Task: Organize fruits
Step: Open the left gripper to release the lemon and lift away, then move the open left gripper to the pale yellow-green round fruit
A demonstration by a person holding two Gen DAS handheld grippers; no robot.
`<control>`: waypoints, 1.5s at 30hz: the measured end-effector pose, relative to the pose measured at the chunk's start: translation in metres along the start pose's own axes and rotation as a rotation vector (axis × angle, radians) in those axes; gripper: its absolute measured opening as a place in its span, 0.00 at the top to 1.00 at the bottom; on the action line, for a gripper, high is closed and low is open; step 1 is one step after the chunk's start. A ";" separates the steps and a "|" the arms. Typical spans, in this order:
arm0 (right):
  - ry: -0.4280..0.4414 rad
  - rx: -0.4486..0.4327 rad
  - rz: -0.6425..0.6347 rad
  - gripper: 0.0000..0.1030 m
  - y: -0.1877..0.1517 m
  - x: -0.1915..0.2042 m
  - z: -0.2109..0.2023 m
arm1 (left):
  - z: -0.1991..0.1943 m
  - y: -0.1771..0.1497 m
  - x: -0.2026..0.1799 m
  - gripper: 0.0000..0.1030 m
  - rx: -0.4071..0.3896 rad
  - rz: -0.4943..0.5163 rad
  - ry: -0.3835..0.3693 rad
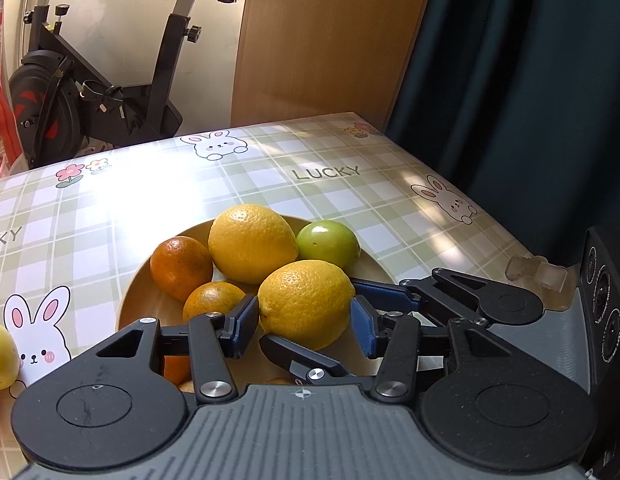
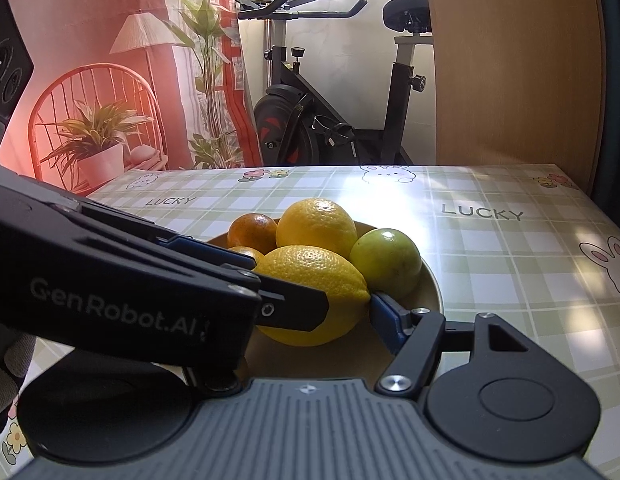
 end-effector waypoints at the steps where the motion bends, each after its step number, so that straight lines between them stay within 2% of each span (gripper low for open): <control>1: -0.002 0.004 -0.001 0.33 -0.001 0.000 0.001 | 0.000 0.000 0.001 0.48 0.000 -0.005 -0.002; 4: -0.014 0.034 -0.011 0.31 -0.003 0.001 0.005 | -0.001 0.000 0.002 0.48 -0.001 -0.020 -0.011; 24: -0.013 -0.008 -0.005 0.26 -0.001 0.009 -0.024 | -0.047 0.016 0.043 0.46 -0.088 -0.111 0.054; 31: -0.004 -0.043 -0.015 0.26 0.018 0.021 -0.030 | -0.073 0.016 0.067 0.46 -0.123 -0.141 0.084; 40: 0.050 -0.068 -0.017 0.26 0.038 0.049 -0.028 | -0.111 0.021 0.112 0.46 -0.179 -0.181 0.159; 45: 0.085 -0.077 -0.028 0.26 0.040 0.071 -0.023 | -0.139 0.019 0.145 0.46 -0.204 -0.200 0.229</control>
Point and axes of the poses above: each gripper's, at about its wrist camera, not at the fingertips, and z roughly the way its jaws point, x to its left, y to its top, the point moved 10 cm from there along z, roughly the way its jaws point, and after that the axes turned 13 degrees about -x, right-handed, at the moved point
